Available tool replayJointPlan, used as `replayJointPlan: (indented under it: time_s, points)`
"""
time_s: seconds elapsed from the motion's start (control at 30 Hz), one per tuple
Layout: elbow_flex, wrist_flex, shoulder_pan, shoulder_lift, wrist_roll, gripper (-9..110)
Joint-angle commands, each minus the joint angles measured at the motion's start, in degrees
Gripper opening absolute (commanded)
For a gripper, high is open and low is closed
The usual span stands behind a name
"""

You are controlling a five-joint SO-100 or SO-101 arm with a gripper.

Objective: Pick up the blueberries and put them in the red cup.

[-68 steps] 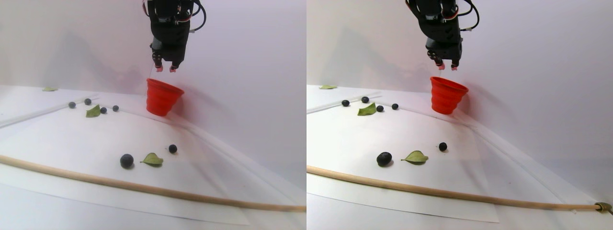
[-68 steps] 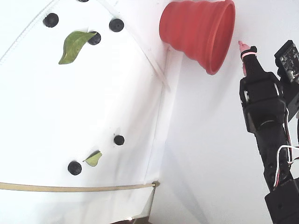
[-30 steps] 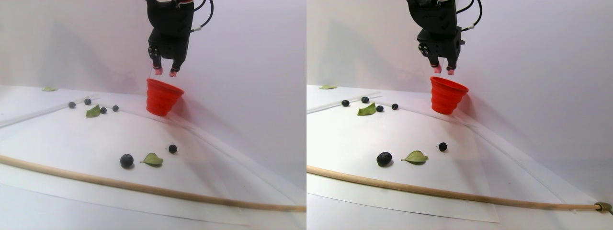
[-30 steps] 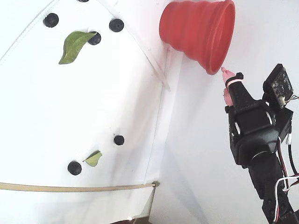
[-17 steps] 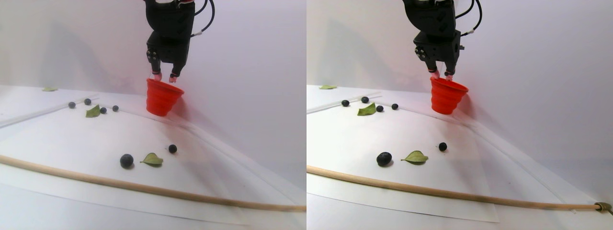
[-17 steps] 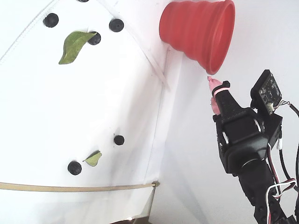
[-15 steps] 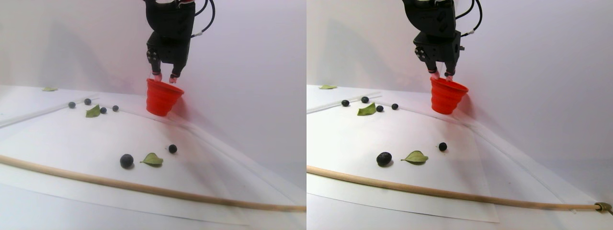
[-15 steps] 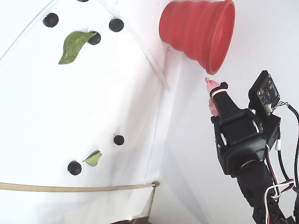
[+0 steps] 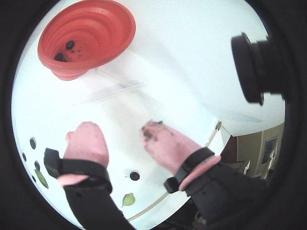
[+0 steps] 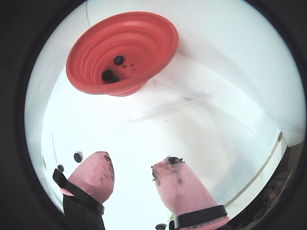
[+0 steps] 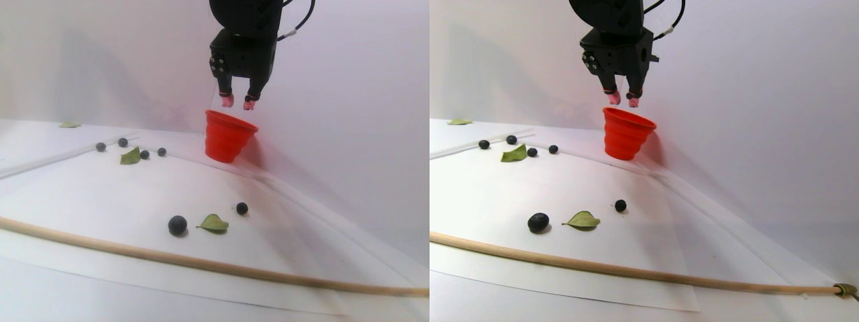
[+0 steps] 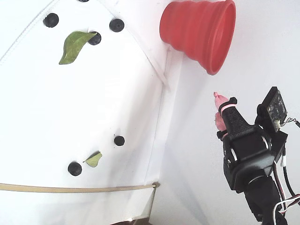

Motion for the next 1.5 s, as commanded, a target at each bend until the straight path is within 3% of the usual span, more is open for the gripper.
replayJointPlan:
  time_s: [0.0, 1.47]
  points:
    - [0.4, 1.4, 3.8, 7.5, 2.4, 16]
    - [7.6, -2.8, 10.2, -1.9, 7.0, 16]
